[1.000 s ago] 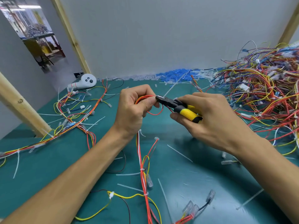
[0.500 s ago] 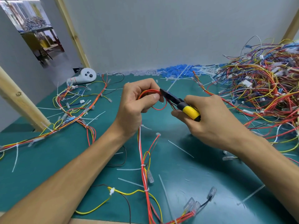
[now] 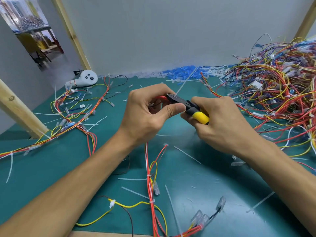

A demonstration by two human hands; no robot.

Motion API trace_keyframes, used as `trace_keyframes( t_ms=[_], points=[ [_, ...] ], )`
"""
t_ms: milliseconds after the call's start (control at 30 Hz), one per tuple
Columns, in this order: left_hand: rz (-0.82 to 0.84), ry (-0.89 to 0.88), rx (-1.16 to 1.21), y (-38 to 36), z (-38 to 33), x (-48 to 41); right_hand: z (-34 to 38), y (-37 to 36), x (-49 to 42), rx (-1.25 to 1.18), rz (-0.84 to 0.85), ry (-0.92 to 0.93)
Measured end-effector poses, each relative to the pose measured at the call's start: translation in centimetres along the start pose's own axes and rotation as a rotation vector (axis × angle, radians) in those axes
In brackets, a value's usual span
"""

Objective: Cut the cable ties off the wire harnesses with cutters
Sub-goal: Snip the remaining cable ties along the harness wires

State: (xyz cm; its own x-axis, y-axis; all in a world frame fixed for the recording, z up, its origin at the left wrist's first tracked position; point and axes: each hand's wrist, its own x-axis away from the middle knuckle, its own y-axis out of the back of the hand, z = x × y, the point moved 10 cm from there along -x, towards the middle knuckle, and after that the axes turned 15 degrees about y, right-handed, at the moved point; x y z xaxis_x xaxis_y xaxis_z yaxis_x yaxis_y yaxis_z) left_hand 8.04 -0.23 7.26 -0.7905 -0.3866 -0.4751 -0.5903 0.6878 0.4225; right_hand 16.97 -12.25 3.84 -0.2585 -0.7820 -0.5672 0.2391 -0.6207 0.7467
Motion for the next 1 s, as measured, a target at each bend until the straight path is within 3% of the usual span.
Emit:
trace_keyframes(
  t_ms=[267,600,833,1000],
  points=[
    [-0.062,-0.023,-0.056,-0.2,-0.2,0.4,-0.9,-0.9,0.5,-0.011,0.016,-0.187],
    [0.018,0.007,0.006,-0.5,0.9,0.1,-1.6,-0.6,0.9,-0.096,0.005,-0.293],
    [0.159,0.362,0.482,-0.9,4.8,-1.1,-2.6,1.2,1.0,-0.182,-0.165,-0.344],
    [0.338,0.491,0.507,-2.8,5.6,-0.8,-1.1,2.4,0.7,-0.196,-0.302,-0.217]
  ],
)
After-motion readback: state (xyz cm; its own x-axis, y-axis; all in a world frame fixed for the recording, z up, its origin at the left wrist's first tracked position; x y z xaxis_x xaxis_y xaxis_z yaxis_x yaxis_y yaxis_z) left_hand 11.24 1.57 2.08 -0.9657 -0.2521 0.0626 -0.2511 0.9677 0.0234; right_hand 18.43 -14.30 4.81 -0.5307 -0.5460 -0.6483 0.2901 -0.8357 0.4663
